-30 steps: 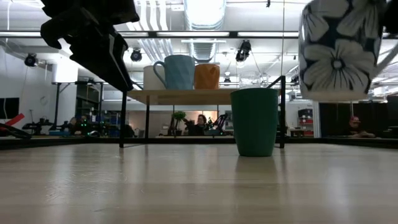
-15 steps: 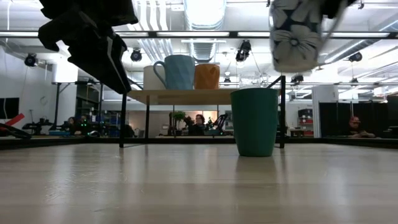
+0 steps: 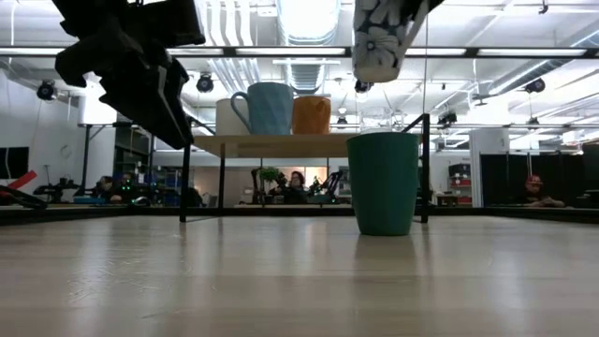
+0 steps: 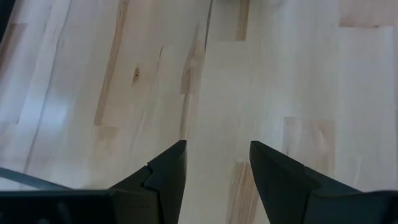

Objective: Stack small to large cups/mugs on shelf
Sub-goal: Put the blue and white cup on the shelf

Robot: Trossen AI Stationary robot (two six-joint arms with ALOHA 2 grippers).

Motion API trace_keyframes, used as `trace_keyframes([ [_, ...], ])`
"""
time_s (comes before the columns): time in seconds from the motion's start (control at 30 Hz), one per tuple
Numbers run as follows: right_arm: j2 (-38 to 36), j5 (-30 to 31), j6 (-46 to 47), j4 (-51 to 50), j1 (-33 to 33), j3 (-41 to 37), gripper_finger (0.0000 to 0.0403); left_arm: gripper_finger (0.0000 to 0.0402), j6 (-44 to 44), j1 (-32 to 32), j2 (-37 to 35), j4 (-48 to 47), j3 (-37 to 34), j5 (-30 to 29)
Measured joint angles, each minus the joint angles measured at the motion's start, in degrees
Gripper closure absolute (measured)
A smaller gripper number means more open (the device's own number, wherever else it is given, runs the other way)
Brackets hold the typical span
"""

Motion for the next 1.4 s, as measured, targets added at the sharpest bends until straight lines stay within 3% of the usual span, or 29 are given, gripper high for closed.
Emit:
trace_keyframes([
  [0.27,0.84,-2.47,-4.99,-0.94,-10.04,2.29,0.0350,0.0240,-1.40,-0.02,0.02,0.09,-0.77,0.00],
  [0.6,2.43,-3.97,-8.41,-0.57,-17.47,2.07,0.0350,0.0240,-1.14,0.07,0.02,2.14,-0.71,0.02],
  [0.97,6.54,-3.56,-13.46,5.68,-21.77,2.03,0.0350,0.0240,-1.05,0.07,0.02,3.59,-0.73,0.00],
  [1.4,6.74,-3.97,-12.71,6.78,-23.08,2.01,0.0350,0.0240,-1.07,0.07,0.02,3.72,-1.21,-0.02],
])
